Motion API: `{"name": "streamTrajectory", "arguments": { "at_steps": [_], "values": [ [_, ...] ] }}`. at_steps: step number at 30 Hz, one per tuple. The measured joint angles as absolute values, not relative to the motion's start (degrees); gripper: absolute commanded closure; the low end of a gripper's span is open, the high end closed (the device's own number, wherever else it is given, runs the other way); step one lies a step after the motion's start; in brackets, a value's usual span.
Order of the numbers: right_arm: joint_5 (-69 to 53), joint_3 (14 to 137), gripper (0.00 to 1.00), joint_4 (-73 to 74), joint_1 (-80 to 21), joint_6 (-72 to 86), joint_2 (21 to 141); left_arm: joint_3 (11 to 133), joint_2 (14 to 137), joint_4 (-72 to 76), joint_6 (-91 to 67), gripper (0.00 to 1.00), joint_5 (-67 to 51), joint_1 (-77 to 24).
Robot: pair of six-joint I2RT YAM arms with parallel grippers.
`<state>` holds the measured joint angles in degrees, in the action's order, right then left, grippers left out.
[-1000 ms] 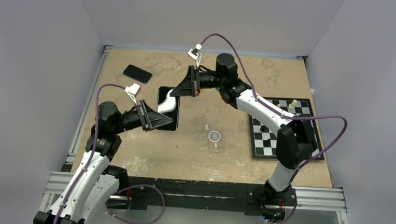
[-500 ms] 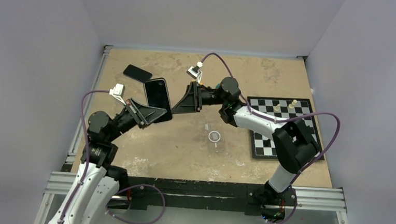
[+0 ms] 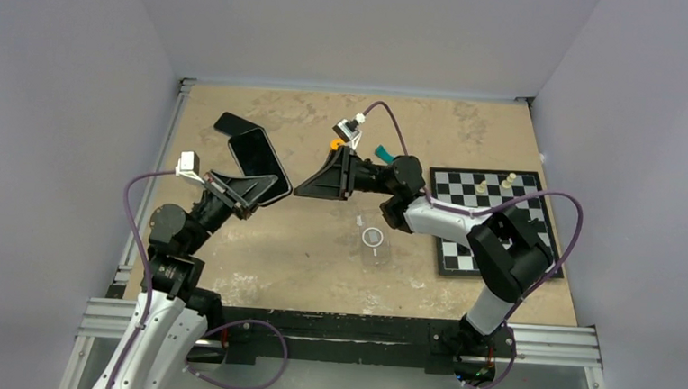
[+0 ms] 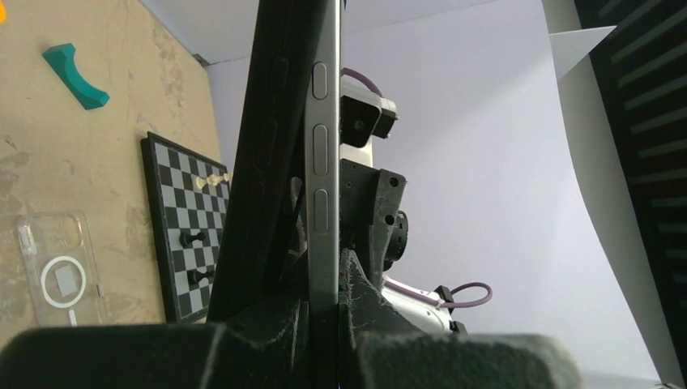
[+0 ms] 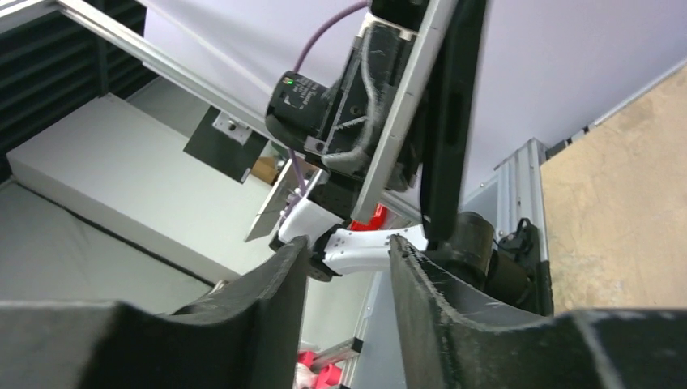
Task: Take the phone out of the phone case
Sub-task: Remove the phone case from the phone.
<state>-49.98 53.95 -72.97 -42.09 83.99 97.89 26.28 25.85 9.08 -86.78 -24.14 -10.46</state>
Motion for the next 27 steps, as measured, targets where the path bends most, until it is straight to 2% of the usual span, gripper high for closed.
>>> {"name": "streamTrajectory", "arguments": {
  "at_steps": [3,10,21,27],
  "values": [
    [-49.4,57.1,0.61,-70.8,-43.2,82.9,98.0,26.3,25.8,9.2,-87.7,1.00,-23.7,-10.5],
    [-47.9,58.7,0.54,-64.5,-43.4,77.9,97.9,26.3,24.6,9.4,-88.8,1.00,-22.9,-10.3],
    [-46.1,57.3,0.56,-59.3,-43.4,73.4,96.3,26.3,23.5,8.9,-89.5,1.00,-22.2,-10.3],
    [-45.8,59.2,0.53,-56.9,-43.5,72.4,97.2,26.3,23.4,9.4,-89.5,1.00,-22.0,-10.3]
  ]
}}
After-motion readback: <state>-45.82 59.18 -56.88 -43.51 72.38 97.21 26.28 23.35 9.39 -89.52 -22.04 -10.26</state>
